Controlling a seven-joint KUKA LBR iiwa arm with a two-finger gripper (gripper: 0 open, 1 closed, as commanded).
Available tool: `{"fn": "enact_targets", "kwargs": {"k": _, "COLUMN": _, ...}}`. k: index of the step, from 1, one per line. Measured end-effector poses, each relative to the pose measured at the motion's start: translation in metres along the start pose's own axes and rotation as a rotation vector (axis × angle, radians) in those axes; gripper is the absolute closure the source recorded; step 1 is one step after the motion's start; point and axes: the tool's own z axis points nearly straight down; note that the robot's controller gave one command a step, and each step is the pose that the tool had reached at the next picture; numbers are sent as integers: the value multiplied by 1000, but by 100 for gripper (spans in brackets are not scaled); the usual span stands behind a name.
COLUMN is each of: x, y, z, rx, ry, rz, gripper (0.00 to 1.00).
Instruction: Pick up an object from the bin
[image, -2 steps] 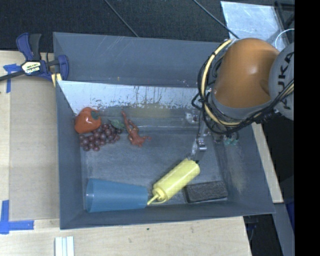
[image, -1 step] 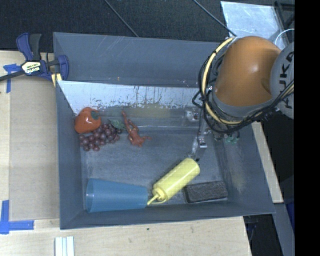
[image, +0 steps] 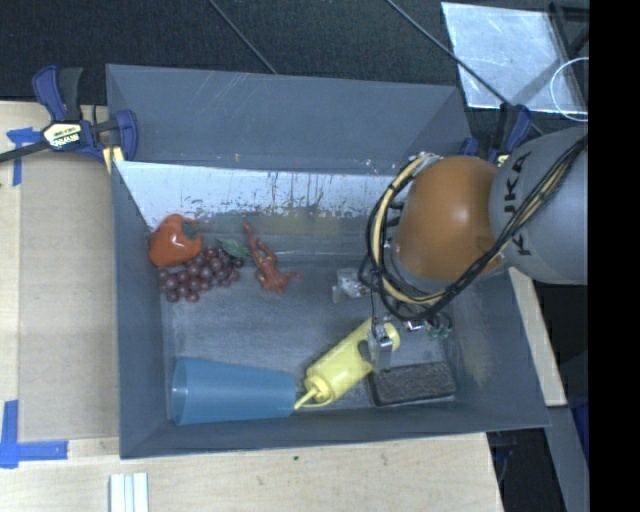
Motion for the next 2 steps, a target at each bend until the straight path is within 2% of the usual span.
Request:
{"fn": "enact_targets", "kwargs": {"k": 1, "x": 6, "y": 2, "z": -35, "rx": 1, "ry": -4, "rz": -135, "gripper": 0}}
{"fn": "enact_targets", "kwargs": {"k": 2, "x": 8, "y": 20, "z": -1, "rx": 0, "ry": 4, "rz": -190, "gripper": 0}}
